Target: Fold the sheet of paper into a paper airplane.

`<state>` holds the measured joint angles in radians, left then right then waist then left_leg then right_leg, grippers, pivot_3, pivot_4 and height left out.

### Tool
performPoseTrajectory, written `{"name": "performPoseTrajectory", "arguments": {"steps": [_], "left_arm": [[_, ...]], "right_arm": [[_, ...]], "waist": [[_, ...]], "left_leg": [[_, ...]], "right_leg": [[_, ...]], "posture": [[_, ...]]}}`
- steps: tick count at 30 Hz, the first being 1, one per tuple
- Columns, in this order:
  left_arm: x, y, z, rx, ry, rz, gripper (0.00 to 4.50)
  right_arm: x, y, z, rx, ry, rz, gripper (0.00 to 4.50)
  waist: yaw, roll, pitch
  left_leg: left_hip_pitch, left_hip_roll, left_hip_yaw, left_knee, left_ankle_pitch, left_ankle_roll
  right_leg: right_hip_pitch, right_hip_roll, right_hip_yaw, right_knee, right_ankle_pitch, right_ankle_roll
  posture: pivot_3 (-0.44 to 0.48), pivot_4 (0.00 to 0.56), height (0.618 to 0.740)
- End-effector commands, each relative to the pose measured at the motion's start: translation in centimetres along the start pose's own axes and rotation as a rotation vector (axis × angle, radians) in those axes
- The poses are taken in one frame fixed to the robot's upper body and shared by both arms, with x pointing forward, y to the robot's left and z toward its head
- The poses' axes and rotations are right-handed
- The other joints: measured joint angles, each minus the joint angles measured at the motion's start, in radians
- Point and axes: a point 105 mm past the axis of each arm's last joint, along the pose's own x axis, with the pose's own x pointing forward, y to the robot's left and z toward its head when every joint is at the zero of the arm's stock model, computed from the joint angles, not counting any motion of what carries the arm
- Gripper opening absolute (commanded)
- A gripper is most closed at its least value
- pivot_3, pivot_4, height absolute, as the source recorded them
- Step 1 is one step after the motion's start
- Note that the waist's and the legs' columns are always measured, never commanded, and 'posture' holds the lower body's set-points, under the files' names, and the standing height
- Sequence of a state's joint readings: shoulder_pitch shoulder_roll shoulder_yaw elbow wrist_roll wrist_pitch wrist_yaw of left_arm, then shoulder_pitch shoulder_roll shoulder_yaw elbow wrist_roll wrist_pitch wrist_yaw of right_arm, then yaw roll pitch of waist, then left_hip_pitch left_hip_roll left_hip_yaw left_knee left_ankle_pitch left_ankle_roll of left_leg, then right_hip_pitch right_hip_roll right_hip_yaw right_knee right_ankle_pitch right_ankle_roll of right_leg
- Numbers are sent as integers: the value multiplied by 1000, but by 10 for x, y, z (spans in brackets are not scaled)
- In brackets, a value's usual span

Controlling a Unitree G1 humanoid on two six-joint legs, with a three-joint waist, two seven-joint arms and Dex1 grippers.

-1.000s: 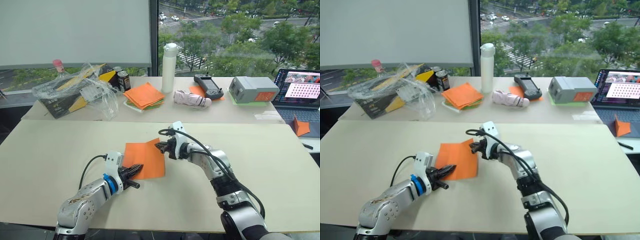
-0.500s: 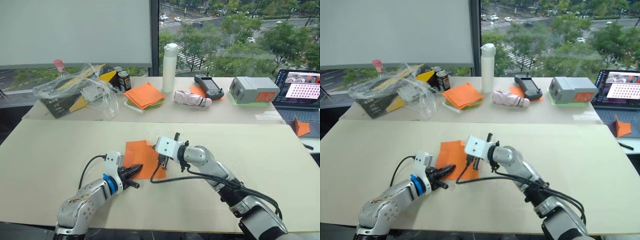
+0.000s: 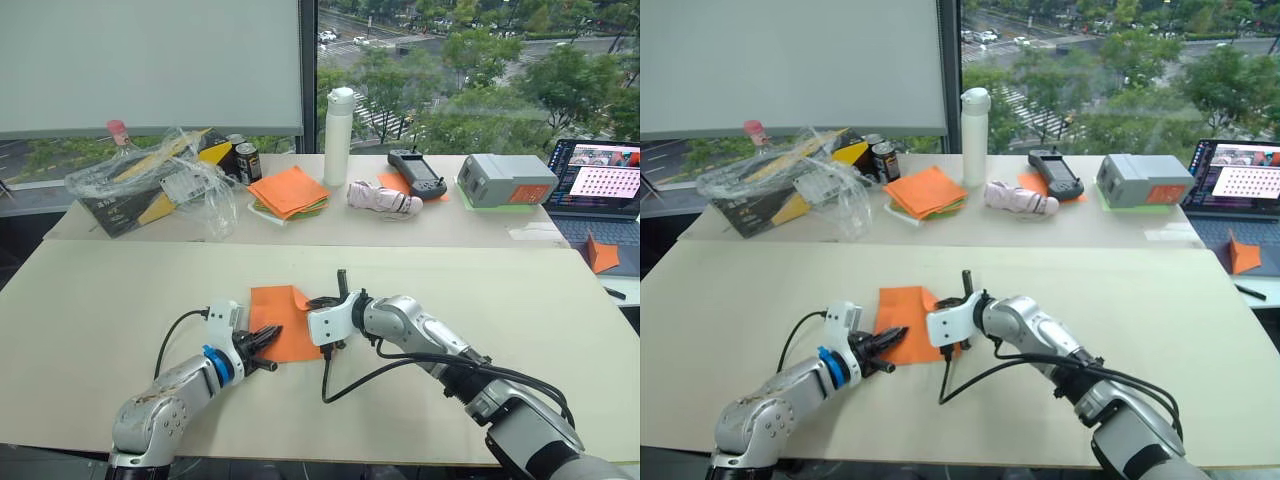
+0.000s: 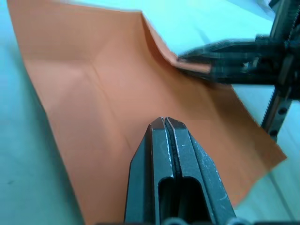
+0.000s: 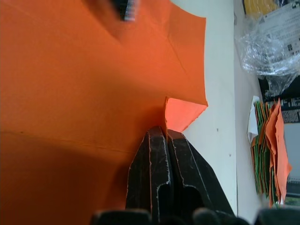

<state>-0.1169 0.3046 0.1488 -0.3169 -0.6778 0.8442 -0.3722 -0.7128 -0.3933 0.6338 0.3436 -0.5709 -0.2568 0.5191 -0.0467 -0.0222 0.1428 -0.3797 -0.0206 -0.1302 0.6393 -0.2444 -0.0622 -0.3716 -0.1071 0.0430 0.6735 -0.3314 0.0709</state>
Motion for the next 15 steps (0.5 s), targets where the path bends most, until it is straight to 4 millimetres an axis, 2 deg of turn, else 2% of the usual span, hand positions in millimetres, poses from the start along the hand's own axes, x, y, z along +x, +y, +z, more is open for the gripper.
{"name": "performPoseTrajectory", "arguments": {"steps": [1, 5, 8, 15], "left_arm": [[1, -13, 39, 14, -113, -41, 0], [6, -18, 60, 5, -150, -58, 0], [12, -27, 66, 14, -147, -93, 0], [31, -25, 45, 67, -41, -104, 0]], "right_arm": [[3, 1, 4, -12, -18, 6, 37], [3, 2, 4, -8, -18, 7, 37], [4, 2, 3, 0, -17, 5, 37], [4, 1, 3, 1, -16, -2, 37]], "waist": [[-2, -1, 0], [-11, -1, 0], [-13, -1, 0], [-17, -1, 0]], "left_leg": [[0, 0, 0, 0, 0, 0], [0, 0, 0, 0, 1, -1], [0, 0, 0, 0, 2, -3], [0, 0, 0, 0, 2, -4]], "right_leg": [[0, 0, 0, 0, 0, 0], [0, 0, 0, 0, 0, 0], [1, 0, 0, -1, 0, 0], [1, 0, 0, -1, 0, 0]], "posture": [[0, 150, 740], [0, 150, 740], [0, 150, 740], [0, 150, 740]]}}
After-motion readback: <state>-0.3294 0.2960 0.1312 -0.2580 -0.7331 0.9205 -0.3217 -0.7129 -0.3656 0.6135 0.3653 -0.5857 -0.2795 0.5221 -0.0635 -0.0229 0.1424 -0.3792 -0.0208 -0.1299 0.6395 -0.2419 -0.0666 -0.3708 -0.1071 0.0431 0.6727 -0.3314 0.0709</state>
